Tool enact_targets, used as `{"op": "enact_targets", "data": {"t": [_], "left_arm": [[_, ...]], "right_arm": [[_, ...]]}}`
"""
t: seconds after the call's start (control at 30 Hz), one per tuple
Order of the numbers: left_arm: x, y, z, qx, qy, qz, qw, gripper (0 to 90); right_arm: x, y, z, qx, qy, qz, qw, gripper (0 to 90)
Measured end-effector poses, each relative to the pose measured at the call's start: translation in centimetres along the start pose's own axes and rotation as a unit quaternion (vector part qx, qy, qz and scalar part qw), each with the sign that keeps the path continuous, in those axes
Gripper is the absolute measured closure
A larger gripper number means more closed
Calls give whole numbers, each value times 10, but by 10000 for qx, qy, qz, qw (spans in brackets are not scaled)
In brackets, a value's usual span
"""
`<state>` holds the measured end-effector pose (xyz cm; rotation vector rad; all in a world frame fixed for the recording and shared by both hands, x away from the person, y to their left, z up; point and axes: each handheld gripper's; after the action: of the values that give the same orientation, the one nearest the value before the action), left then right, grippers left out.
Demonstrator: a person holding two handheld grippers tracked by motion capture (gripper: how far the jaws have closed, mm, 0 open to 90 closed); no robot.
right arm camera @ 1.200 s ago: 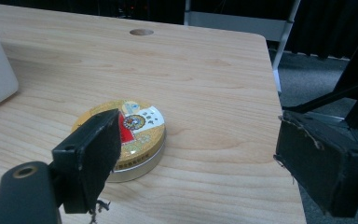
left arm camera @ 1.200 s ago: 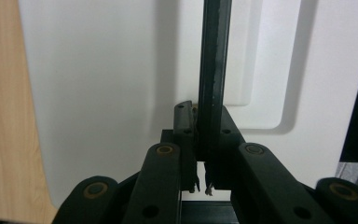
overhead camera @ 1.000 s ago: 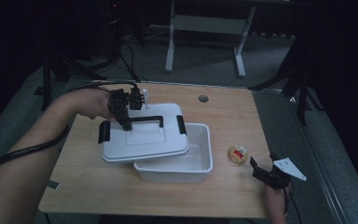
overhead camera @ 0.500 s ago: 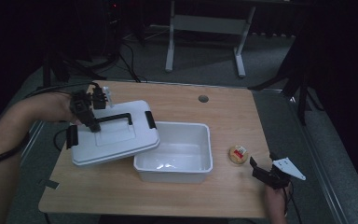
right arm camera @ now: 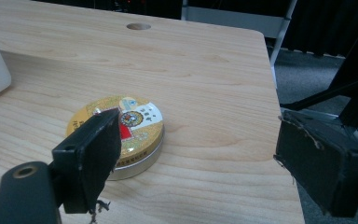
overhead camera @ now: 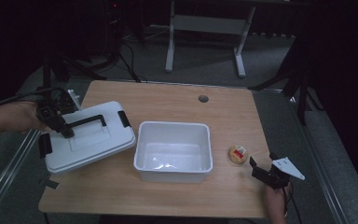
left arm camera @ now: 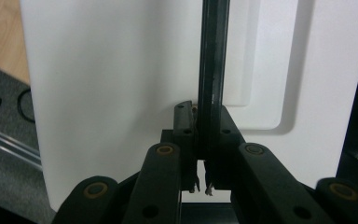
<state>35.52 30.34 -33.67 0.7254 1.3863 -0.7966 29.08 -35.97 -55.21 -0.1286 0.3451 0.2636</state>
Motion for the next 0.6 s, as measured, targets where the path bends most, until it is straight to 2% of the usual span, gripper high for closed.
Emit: {"op": "enact_targets", "data": {"t": [0.13,0.17,0.2,0.3,0.43,0.6], "left_arm": [[4,2,-4,-47,-43,-6,10000,837],[11,7,-10,-125,-126,-95,9998,837],[15,8,-12,-116,-131,-95,9998,837],[21,11,-13,-191,-97,-104,9997,837],[40,17,-16,-303,-17,-144,9994,837],[59,22,-15,-327,-76,-168,9993,837]], "right_arm": [[0,0,0,-2,2,-3,10000,138],[0,0,0,-5,5,-8,10000,138],[0,0,0,-10,2,-8,10000,138],[0,0,0,-12,11,-9,10000,138],[0,0,0,-11,10,-3,10000,138],[0,0,0,-25,8,0,10000,138]]}}
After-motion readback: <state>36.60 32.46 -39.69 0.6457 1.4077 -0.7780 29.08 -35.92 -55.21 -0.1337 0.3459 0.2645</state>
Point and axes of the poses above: each handheld gripper's, and its own axes: x roughly forward along the jaws, z roughly out of its top, y roughly to its left, and after that the axes turned 1 degree about -x, right-handed
